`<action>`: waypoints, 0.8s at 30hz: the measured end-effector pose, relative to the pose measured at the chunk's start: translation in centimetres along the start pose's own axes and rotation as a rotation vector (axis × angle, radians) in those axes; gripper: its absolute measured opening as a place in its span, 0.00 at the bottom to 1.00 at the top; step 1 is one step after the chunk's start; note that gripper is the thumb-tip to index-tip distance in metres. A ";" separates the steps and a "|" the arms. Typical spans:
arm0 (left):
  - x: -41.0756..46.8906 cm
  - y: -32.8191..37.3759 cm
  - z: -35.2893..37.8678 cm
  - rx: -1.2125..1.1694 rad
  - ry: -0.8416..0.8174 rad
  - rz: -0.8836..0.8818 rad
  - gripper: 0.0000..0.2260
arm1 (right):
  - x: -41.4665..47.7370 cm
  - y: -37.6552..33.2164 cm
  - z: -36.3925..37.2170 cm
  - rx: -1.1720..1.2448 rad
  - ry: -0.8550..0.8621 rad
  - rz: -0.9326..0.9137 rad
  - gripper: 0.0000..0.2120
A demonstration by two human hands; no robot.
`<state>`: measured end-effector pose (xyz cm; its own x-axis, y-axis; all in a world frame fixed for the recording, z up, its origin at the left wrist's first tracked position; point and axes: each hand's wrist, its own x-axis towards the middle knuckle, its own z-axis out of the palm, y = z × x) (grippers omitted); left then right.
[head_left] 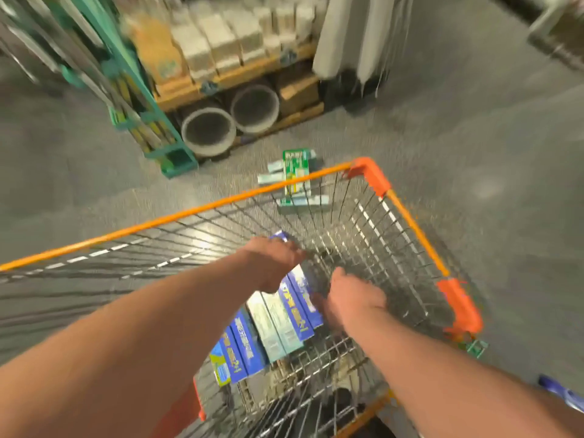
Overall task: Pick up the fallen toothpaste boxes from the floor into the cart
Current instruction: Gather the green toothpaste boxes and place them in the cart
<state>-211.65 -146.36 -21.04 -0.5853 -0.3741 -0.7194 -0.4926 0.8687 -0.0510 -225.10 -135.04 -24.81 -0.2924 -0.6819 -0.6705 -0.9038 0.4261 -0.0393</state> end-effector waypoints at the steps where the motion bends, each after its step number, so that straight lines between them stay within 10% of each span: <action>1: -1.9 0.3 -1.5 -0.026 0.023 -0.026 0.34 | -1.6 0.4 -1.6 -0.012 0.017 -0.028 0.27; 11: -15.7 7.2 -10.4 -0.092 0.283 -0.002 0.28 | -19.9 5.5 -11.6 0.175 0.221 -0.088 0.33; 24: -22.3 26.5 -13.4 0.194 0.334 0.361 0.30 | -43.6 18.4 -1.0 0.414 0.351 0.338 0.34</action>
<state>-220.29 -119.30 2.92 -0.8846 -0.0955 -0.4564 -0.1121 0.9937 0.0094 -229.35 -98.09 4.47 -0.6888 -0.5937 -0.4161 -0.5687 0.7984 -0.1979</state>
